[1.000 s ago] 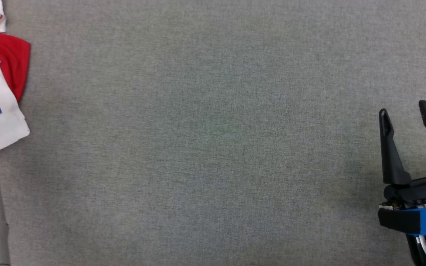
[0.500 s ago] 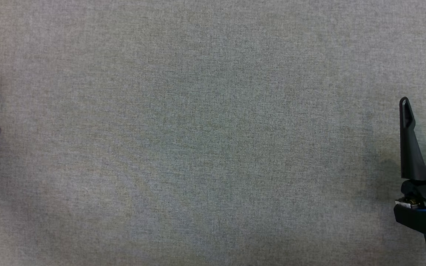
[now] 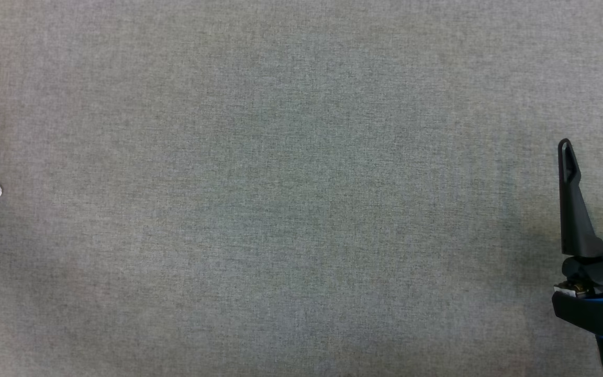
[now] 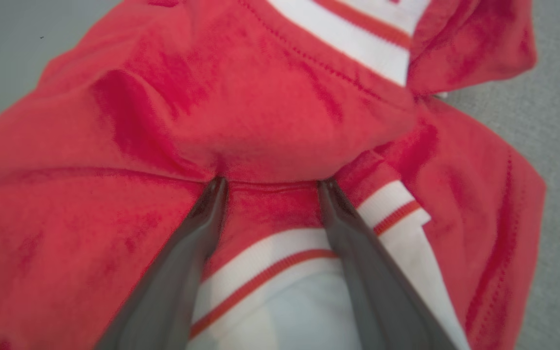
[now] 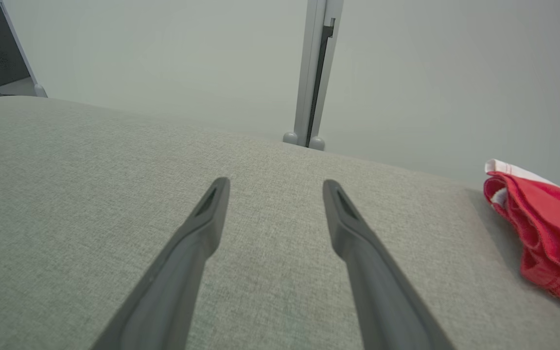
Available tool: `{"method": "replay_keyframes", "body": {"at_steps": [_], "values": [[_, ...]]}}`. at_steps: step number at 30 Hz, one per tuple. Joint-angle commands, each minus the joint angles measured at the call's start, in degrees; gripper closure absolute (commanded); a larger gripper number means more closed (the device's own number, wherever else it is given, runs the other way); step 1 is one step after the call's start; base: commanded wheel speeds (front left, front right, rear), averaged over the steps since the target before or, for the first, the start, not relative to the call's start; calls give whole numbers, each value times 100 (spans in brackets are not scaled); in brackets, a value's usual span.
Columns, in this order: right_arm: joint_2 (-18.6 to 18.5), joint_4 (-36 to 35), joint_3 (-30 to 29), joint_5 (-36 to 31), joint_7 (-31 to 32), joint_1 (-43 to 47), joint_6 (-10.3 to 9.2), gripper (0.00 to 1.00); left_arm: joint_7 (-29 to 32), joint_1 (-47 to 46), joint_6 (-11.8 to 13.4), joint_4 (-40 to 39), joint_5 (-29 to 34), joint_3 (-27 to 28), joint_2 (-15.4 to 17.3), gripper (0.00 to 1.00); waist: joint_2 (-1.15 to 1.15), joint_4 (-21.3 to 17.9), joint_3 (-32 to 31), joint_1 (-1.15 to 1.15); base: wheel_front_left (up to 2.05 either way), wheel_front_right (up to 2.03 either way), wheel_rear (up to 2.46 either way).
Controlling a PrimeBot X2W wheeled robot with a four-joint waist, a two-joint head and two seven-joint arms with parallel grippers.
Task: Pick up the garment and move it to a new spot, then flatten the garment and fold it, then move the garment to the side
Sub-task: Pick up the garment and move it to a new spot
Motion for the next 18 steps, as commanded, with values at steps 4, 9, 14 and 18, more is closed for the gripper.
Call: {"method": "replay_keyframes", "body": {"at_steps": [4,9,14,18], "values": [[22,38,13,31,-54,-10,1,0,405,251,-95,340,-110,-52,-222,100,1,-56,-57,1,0,0,0],[87,125,42,32,-87,1,1,0,538,247,-142,307,-117,-170,-228,100,1,-97,-196,1,0,0,0],[190,341,170,62,-178,-47,1,0,301,36,-168,-149,-82,-346,-61,100,1,-157,-496,1,0,0,0],[262,529,253,97,-270,-53,1,0,146,-72,-187,-502,-30,-539,26,100,1,-245,-767,1,0,0,0]]}}
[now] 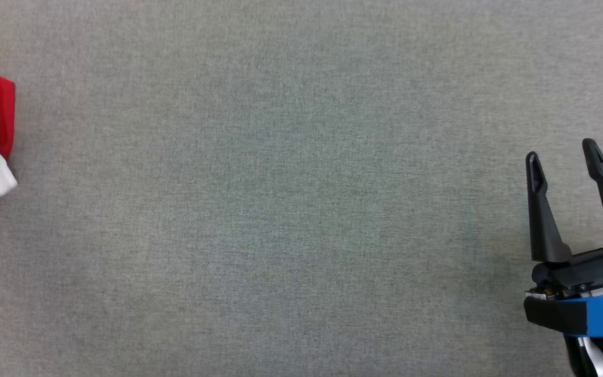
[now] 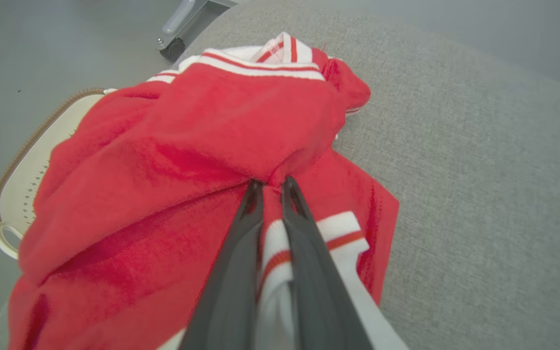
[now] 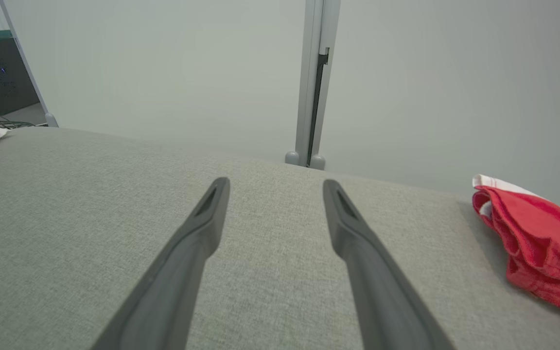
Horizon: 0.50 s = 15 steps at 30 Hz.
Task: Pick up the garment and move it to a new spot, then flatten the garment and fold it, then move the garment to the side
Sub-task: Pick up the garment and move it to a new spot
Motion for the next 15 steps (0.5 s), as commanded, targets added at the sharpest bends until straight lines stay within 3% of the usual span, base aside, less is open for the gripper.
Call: {"method": "replay_keyframes", "body": {"at_steps": [1,7,15], "values": [[38,75,21,31,-62,-43,1,0,-88,-95,-45,-160,2,-66,33,100,0,-118,-170,0,0,0,0],[138,316,102,99,-192,-35,1,0,-388,-185,-35,-822,-122,-484,88,100,0,-292,-470,0,0,0,0],[318,722,203,180,-459,-82,1,0,-1388,-516,-36,-2099,-231,-1192,176,100,0,-738,-839,0,0,0,0]]}}
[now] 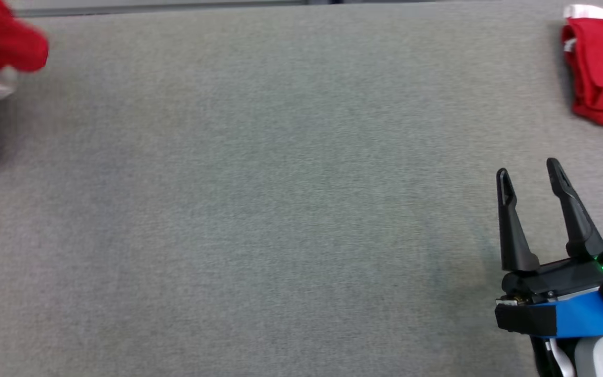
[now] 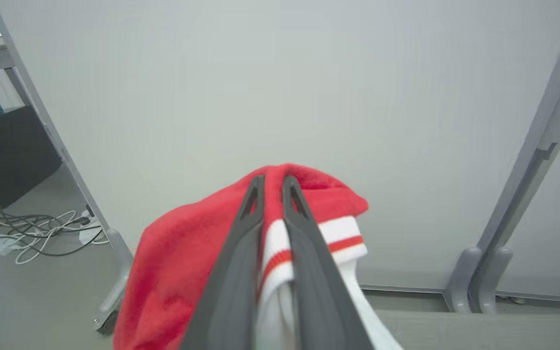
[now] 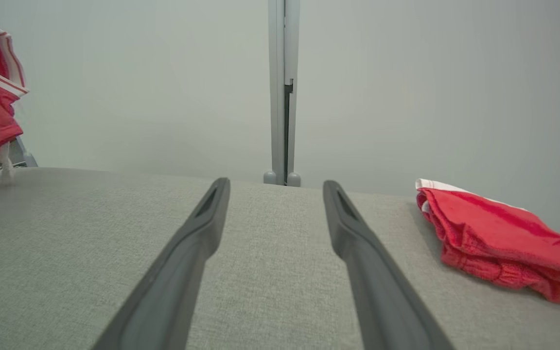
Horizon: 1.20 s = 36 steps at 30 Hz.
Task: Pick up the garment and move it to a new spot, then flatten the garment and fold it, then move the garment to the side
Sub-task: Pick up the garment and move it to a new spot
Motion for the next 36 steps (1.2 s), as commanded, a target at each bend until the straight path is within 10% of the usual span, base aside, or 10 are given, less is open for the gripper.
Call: {"method": "replay_keyframes", "body": {"at_steps": [1,20,36], "values": [[16,34,7,25,-34,-62,1,0,-26,-47,-11,-56,19,-53,-46,100,0,-171,-153,0,0,0,0],[157,1008,351,682,-452,-293,1,0,302,-733,-8,-2284,-118,-1884,-860,100,0,-1745,-435,0,0,0,0],[159,1040,381,845,-457,-263,1,0,54,1242,127,-2332,-561,-2929,-1120,100,0,-1710,-491,0,0,0,0]]}}
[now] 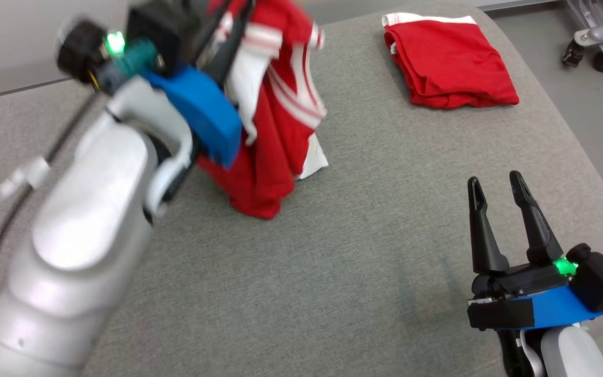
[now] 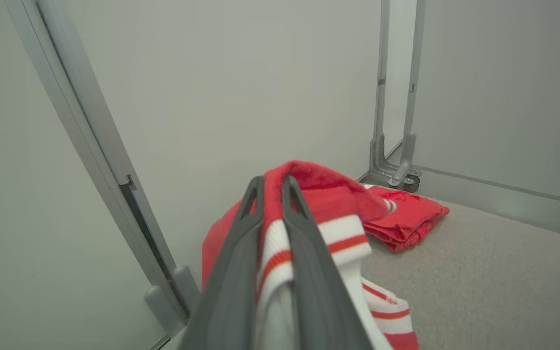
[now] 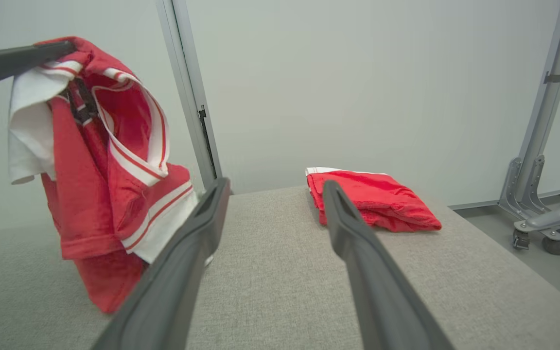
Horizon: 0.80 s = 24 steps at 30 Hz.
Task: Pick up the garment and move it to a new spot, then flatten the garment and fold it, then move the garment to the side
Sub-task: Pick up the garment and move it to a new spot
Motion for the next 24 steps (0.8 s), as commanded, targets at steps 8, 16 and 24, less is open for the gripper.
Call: {"method": "replay_keyframes", "body": {"at_steps": [8,16,24], "values": [[-3,48,6,-17,-25,33,1,0,-285,1489,354,56,-199,-159,72,100,-1,184,-19,0,0,0,0],[-3,161,-23,-60,-25,162,1,0,-532,2512,594,73,-181,-371,161,100,-1,465,-150,0,0,0,0],[-4,263,-84,-246,-26,346,1,0,-1203,2661,815,-38,-142,-268,15,0,-1,969,-510,0,0,0,0]]}}
